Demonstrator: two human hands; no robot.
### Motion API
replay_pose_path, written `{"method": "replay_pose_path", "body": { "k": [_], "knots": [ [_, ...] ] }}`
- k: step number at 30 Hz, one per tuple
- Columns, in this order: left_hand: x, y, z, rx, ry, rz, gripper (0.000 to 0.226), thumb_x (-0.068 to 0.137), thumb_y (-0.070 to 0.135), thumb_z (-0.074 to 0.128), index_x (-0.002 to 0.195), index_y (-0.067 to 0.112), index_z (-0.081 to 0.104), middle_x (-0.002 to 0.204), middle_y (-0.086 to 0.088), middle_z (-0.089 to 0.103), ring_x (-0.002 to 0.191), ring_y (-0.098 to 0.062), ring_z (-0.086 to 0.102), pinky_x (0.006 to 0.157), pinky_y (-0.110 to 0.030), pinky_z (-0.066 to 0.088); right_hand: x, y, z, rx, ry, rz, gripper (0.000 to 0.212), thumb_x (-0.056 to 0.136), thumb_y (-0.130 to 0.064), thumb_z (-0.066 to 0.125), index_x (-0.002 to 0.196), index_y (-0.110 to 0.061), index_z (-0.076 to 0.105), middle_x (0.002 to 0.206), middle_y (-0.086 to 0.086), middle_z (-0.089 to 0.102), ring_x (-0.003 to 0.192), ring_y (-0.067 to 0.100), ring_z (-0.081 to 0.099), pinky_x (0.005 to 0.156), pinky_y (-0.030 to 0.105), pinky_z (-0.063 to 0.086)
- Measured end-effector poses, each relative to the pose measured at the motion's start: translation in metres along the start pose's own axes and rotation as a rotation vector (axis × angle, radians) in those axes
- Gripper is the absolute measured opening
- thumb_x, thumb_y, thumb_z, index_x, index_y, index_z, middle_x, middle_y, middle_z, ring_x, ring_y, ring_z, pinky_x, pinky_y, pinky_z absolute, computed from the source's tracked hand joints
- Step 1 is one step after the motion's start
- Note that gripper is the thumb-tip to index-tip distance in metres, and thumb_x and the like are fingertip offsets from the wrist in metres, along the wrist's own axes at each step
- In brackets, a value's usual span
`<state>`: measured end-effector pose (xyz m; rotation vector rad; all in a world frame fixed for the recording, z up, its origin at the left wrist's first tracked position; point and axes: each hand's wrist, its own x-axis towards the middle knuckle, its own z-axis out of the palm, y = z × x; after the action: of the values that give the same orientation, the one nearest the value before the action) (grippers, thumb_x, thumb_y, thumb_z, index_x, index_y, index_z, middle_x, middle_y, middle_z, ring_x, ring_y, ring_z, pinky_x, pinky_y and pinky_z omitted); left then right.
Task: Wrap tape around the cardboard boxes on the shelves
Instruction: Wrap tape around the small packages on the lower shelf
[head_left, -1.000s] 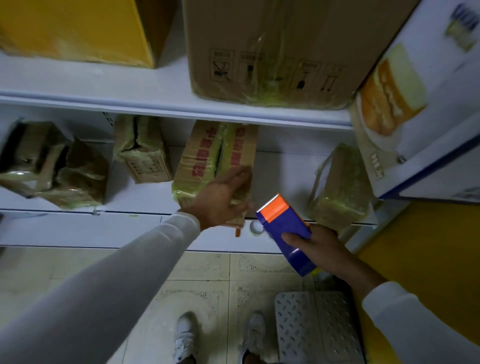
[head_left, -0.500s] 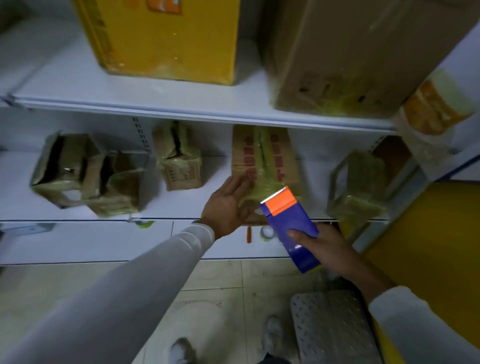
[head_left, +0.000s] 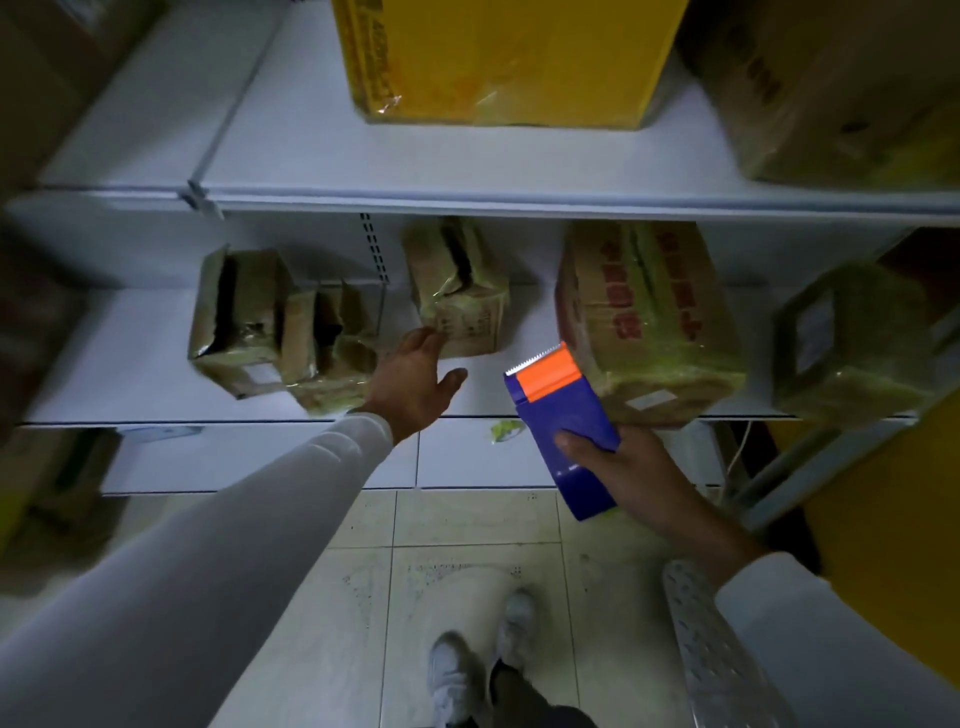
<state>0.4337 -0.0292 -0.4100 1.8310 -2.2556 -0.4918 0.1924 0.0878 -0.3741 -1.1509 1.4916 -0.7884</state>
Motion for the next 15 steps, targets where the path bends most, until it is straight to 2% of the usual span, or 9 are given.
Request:
{"method": "replay_pose_path", "body": {
  "k": [2,5,7,9,11,13,15],
  "knots": [
    [0.003,-0.003,0.002,-0.007,0.01,-0.013,0.057,0.092,0.042,0.055,0.138,0.01,0.042,0.141,-0.01,0.046,0.126,-0.03,0.046,0.104,-0.042,0.041,0.014,0.001,0.006,0.018,-0.014,-0.003,0.03,0.076,-0.045,0.069,0.094,-0.021,0.067,0.081,-0.006,0.072,0.071,0.005,0.066,0.062,0.016,0.045],
    [0.013,-0.004,0.001,0.016,0.056,0.004,0.054,0.091,0.039,0.057,0.135,0.008,0.047,0.138,-0.011,0.049,0.124,-0.031,0.047,0.102,-0.041,0.042,0.031,0.009,0.01,0.041,0.001,-0.016,0.011,0.087,-0.027,0.072,0.093,-0.021,0.066,0.077,-0.01,0.07,0.066,-0.002,0.063,0.06,0.008,0.044],
    [0.027,-0.001,-0.003,0.018,0.11,-0.004,0.052,0.091,0.039,0.058,0.132,0.008,0.049,0.134,-0.012,0.051,0.119,-0.032,0.05,0.098,-0.041,0.044,0.041,0.015,0.009,0.031,-0.003,0.01,0.013,0.087,-0.028,0.07,0.096,-0.019,0.067,0.079,-0.008,0.07,0.064,-0.002,0.063,0.06,0.012,0.045],
    [0.043,0.006,-0.004,0.02,0.143,-0.007,0.053,0.089,0.041,0.059,0.131,0.01,0.048,0.133,-0.012,0.05,0.116,-0.033,0.052,0.095,-0.043,0.046,0.046,0.016,0.006,0.039,-0.015,0.049,0.024,0.083,-0.038,0.074,0.094,-0.017,0.068,0.075,-0.007,0.069,0.061,-0.002,0.062,0.059,0.016,0.041],
    [0.062,0.014,0.0,0.004,0.156,-0.03,0.057,0.088,0.047,0.058,0.133,0.015,0.045,0.135,-0.008,0.046,0.115,-0.031,0.052,0.092,-0.045,0.048,0.049,0.015,0.003,0.039,-0.02,0.064,0.034,0.074,-0.047,0.069,0.091,-0.018,0.069,0.074,-0.007,0.07,0.064,0.001,0.064,0.059,0.016,0.042],
    [0.084,0.023,0.002,-0.057,0.197,-0.082,0.066,0.084,0.055,0.058,0.135,0.018,0.04,0.138,-0.006,0.04,0.119,-0.032,0.049,0.093,-0.046,0.048,0.052,0.017,-0.002,0.039,-0.021,0.075,0.028,0.077,-0.044,0.071,0.089,-0.019,0.068,0.079,-0.003,0.072,0.072,0.01,0.068,0.063,0.02,0.046],
    [0.106,0.032,0.006,-0.122,0.199,-0.126,0.077,0.083,0.057,0.058,0.144,0.019,0.031,0.146,-0.007,0.034,0.13,-0.035,0.039,0.102,-0.048,0.04,0.053,0.02,-0.006,0.048,-0.025,0.088,0.021,0.082,-0.039,0.072,0.087,-0.018,0.069,0.084,0.004,0.073,0.079,0.022,0.069,0.068,0.028,0.048]
  ]
}}
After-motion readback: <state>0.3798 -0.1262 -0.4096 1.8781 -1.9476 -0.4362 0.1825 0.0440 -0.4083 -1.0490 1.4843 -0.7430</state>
